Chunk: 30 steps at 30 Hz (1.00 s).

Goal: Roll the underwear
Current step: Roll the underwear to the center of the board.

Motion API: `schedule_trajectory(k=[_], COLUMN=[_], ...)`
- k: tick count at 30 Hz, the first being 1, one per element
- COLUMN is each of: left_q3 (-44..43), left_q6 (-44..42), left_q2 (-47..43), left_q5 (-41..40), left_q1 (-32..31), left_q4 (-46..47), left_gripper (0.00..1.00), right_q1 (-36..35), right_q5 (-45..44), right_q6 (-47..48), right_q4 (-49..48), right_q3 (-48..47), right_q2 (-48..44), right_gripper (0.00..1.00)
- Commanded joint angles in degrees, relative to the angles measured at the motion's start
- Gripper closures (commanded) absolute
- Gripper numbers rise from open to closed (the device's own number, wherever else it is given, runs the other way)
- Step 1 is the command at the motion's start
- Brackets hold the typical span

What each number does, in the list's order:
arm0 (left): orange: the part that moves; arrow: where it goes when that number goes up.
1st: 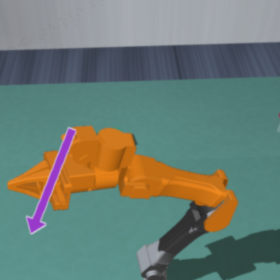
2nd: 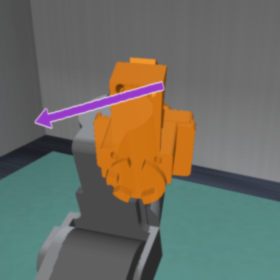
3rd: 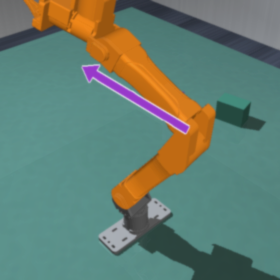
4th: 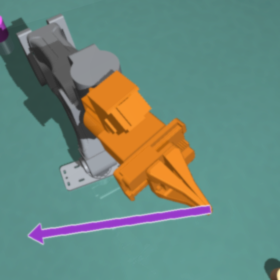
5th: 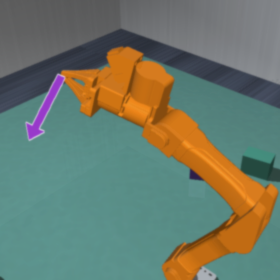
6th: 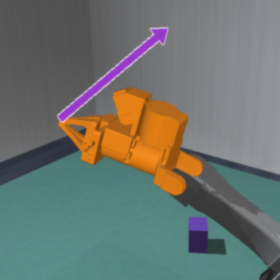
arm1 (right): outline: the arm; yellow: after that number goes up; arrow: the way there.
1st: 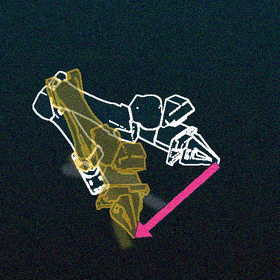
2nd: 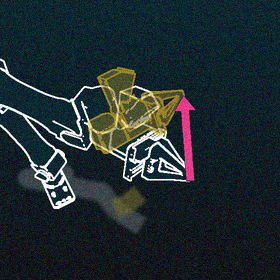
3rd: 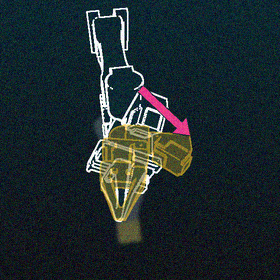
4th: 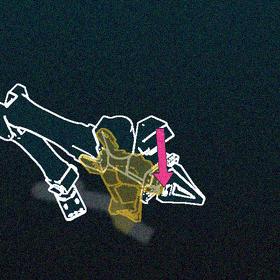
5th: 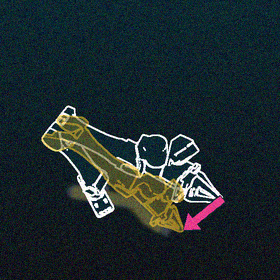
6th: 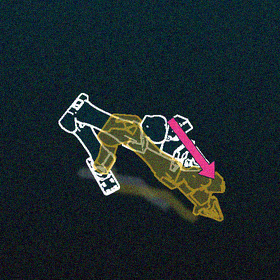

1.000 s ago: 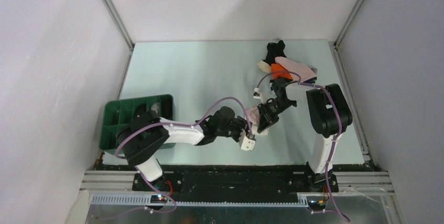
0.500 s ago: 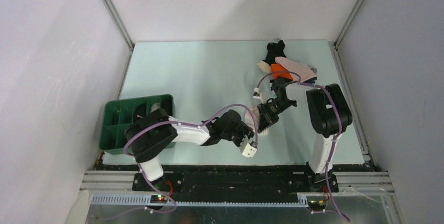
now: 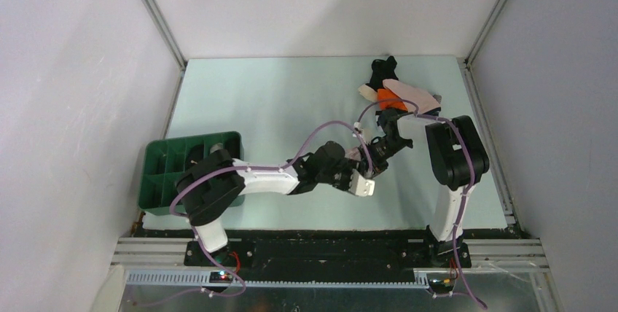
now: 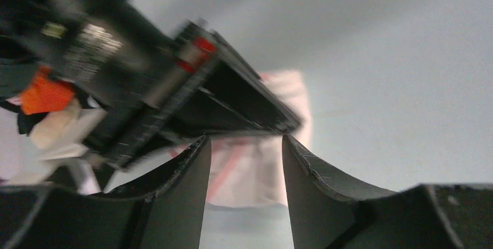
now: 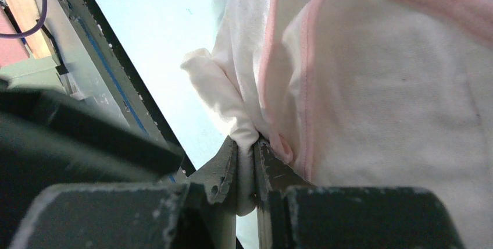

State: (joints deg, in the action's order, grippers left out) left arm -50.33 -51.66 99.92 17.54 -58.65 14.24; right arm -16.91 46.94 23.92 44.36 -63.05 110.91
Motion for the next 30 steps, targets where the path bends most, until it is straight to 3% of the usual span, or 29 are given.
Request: schedule_trajectory(k=[1, 21, 30], left_q3=[-4.3, -1.3, 0.5], left_q6=[12.1, 3.8, 1.5], left_q2=[0.1, 4.3, 6.4], left_q5=[0.4, 4.9, 1.5], left_q1=[0.5, 1.2, 1.1], left_q4=[1.2, 0.2, 0.1], left_gripper=[0.45, 0.62, 0.62], right_q1=[0.1, 0.3, 0.3], right_q5=[-5.6, -5.6, -5.6], right_q6=[0.6, 0.1, 0.0], right_q4=[1.1, 1.7, 1.8], right_q3=[0.2, -0.7, -0.8], right_q2=[2.3, 3.2, 3.3], right_gripper=[1.00, 1.00, 1.00])
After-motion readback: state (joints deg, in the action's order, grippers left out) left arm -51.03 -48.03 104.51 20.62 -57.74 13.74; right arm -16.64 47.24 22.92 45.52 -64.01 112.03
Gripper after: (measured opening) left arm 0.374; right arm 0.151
